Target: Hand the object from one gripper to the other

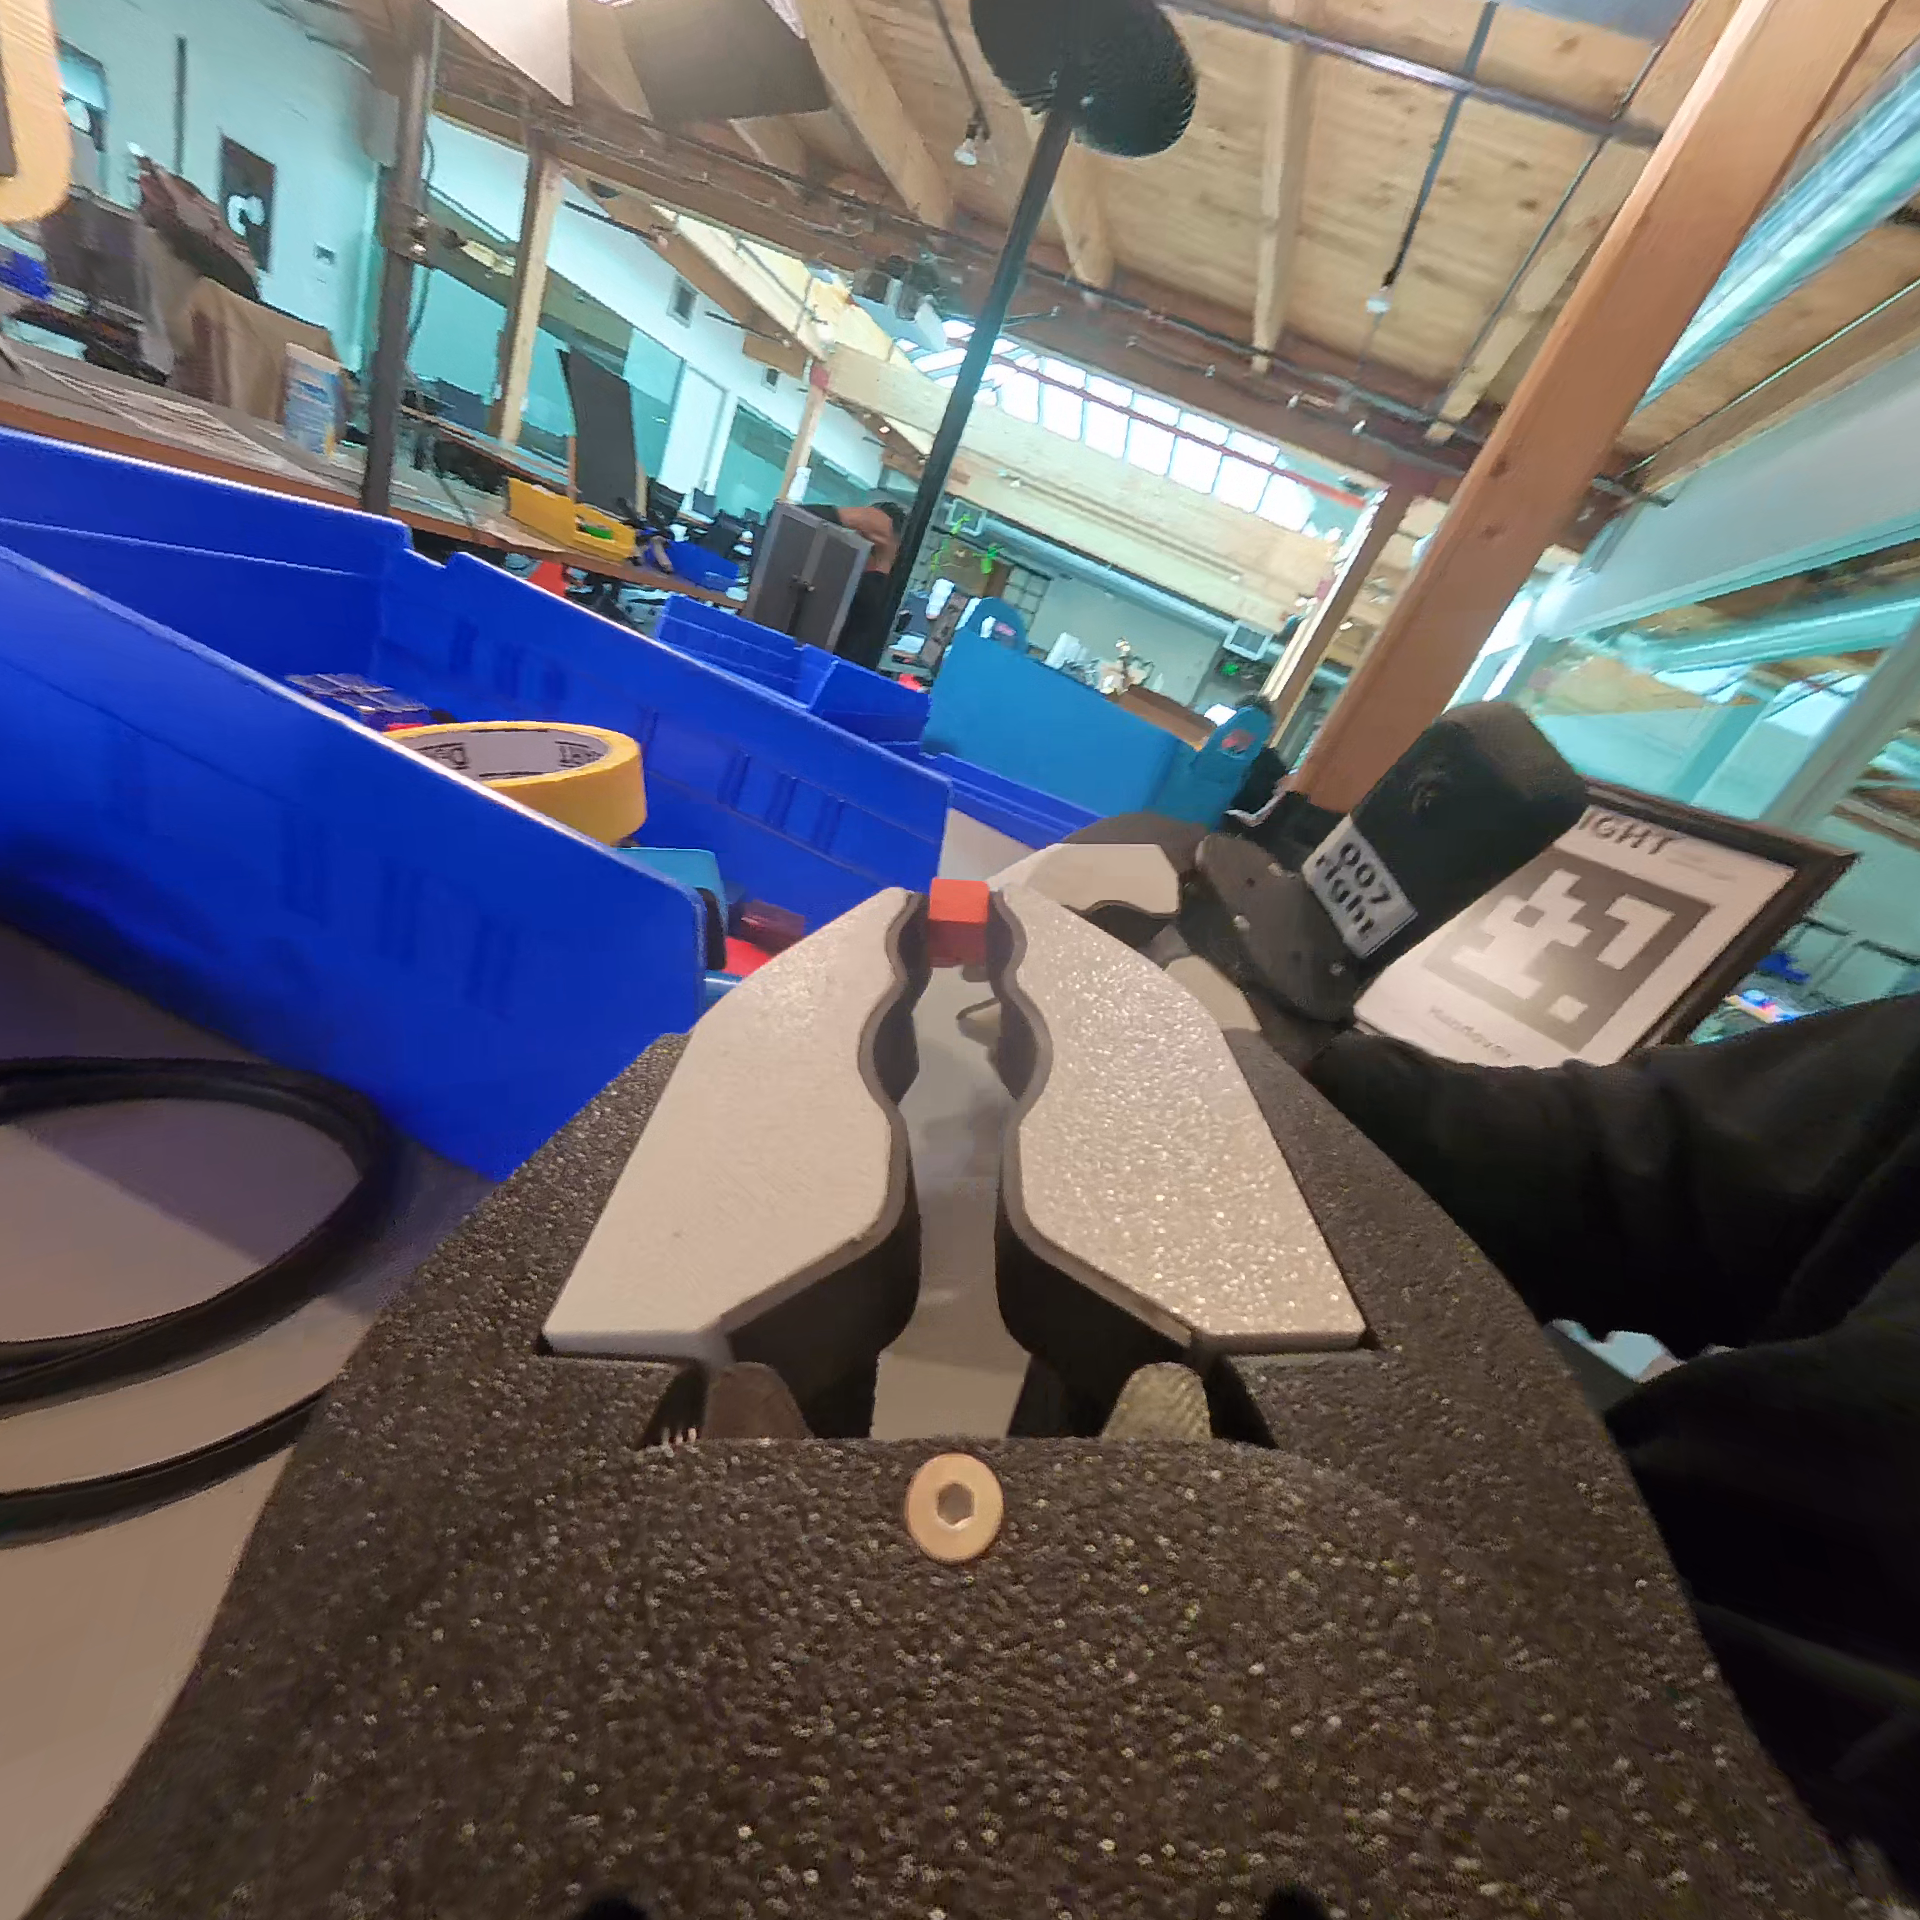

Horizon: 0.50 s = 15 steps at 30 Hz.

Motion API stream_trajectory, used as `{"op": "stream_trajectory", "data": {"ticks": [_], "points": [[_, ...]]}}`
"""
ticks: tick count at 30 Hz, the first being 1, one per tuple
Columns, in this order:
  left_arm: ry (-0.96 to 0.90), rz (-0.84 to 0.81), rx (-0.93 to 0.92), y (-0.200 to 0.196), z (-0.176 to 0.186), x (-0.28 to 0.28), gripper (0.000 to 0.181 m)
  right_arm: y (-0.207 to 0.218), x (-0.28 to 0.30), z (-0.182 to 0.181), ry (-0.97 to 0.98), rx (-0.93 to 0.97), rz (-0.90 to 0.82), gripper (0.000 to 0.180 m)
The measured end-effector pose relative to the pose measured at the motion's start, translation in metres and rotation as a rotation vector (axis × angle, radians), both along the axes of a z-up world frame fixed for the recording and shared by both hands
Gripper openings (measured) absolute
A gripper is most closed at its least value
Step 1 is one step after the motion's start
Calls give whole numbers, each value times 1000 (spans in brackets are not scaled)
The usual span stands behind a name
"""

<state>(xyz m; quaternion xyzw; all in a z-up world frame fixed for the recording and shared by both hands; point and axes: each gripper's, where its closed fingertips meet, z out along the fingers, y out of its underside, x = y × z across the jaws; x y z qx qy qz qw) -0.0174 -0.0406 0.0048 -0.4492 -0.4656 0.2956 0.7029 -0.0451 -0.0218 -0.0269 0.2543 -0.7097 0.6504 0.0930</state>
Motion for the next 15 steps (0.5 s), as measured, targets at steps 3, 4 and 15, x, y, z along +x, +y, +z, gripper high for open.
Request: {"op": "stream_trajectory", "data": {"ticks": [3,4,15], "points": [[3,-42,40,4,1,0,11,-6,10,6,127,-79,35,26],[-2,-50,42,5,1,0,11,-8,14,8,167,-103,45,26],[-60,-122,32,17,-7,-1,11,-18,33,22,394,-201,130,27]]}}
